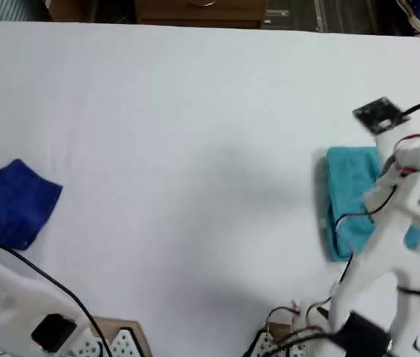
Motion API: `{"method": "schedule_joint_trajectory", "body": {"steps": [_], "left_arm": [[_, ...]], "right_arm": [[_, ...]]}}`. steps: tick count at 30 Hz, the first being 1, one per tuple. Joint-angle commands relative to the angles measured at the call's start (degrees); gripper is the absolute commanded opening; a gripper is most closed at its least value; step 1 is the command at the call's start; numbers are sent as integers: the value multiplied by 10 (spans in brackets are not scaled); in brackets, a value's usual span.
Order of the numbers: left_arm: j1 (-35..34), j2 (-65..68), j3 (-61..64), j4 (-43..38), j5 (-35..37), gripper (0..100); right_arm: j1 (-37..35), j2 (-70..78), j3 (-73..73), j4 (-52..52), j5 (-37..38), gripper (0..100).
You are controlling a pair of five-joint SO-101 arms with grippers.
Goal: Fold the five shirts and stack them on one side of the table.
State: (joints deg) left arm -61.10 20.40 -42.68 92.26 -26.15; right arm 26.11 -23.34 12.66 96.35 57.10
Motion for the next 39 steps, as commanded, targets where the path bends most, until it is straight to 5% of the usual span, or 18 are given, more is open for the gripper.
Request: {"method": "schedule_joint_trajectory", "body": {"steps": [1, 8, 25, 29, 39], "left_arm": [[-3, 5, 45, 63, -23, 229], [21, 11, 101, 64, -69, 229], [0, 199, 42, 27, -166, 203], [21, 218, 4, 43, -163, 5], [197, 200, -73, 102, -32, 20]], "right_arm": [[-41, -122, 54, 2, -4, 203], [-109, -224, 119, 1, -8, 203], [-73, -237, 156, 2, -7, 202], [-39, -236, 156, 2, -7, 202], [31, -232, 235, -22, -8, 202]]}}
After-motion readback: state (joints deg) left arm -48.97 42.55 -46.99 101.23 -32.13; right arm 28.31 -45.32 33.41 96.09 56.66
